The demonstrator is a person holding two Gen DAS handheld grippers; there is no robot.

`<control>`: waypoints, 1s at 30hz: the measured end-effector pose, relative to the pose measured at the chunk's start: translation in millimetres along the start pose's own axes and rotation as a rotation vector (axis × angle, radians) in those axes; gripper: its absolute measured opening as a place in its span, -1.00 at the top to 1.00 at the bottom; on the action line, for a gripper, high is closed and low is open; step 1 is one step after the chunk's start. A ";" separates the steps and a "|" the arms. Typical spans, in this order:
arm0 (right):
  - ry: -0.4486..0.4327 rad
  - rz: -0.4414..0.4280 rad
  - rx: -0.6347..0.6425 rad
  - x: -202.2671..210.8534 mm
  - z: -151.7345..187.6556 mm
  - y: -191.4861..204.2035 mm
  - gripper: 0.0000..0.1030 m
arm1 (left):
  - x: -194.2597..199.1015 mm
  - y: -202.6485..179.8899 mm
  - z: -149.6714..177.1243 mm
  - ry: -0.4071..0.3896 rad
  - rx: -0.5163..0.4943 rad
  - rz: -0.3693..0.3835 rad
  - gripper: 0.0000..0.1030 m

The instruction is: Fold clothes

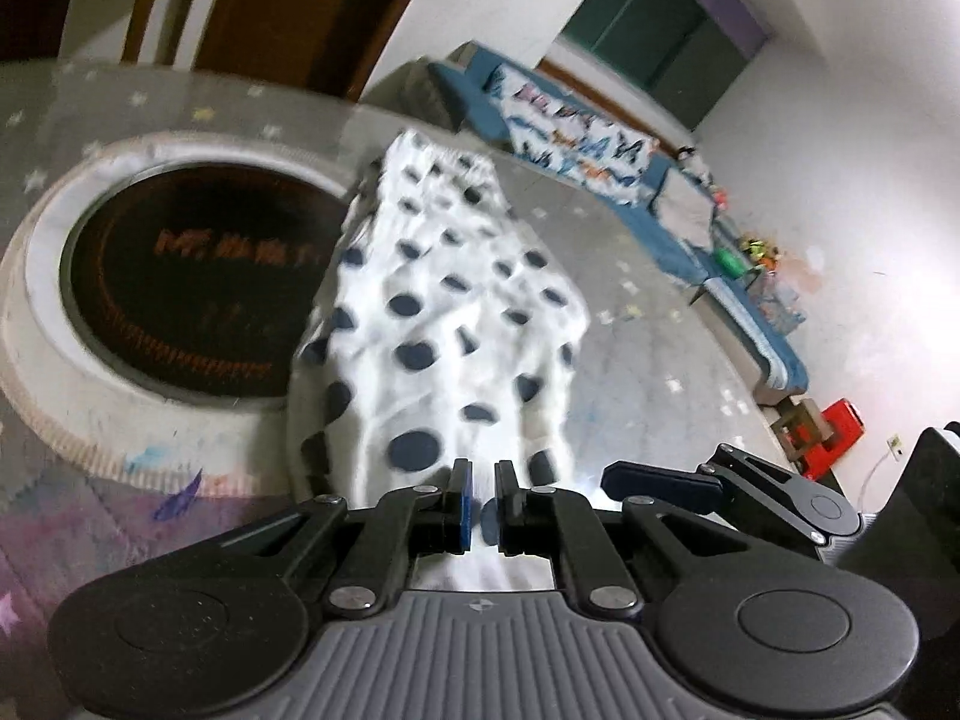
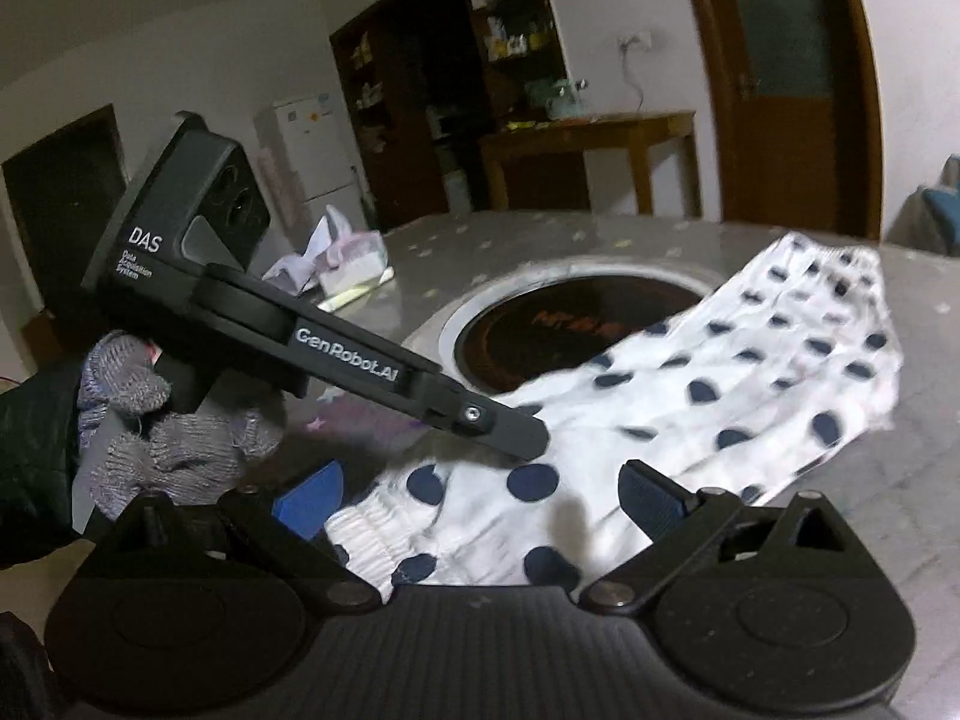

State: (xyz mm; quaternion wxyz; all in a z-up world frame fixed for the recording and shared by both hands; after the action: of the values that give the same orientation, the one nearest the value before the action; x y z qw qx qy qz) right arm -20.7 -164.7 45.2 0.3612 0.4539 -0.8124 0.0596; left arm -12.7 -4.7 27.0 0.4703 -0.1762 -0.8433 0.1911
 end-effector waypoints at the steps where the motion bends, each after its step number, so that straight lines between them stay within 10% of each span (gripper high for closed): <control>1: 0.016 -0.009 -0.004 -6.0 1.5 -1.0 -0.94 | -1.9 3.5 1.6 0.007 0.007 -0.002 0.84; 30: 0.084 -0.035 -0.131 -23.5 5.7 -55.5 -0.97 | -3.2 31.2 -16.9 -0.013 0.068 -0.003 0.83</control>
State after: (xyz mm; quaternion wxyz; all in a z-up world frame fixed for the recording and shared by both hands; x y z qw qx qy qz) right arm 27.3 -183.1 13.2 0.4249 0.4407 -0.7905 0.0191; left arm 7.1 23.4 17.6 0.4707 -0.1575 -0.8397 0.2201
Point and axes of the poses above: each gripper's, at about its wrist camera, not at the fingertips, and x roughly against the way its jaws point, y to its left, z to its underside, the point moved 2 cm from there along -x, roughly the way its jaws point, and after that the axes turned 9 degrees about y, right-handed, at the moved point
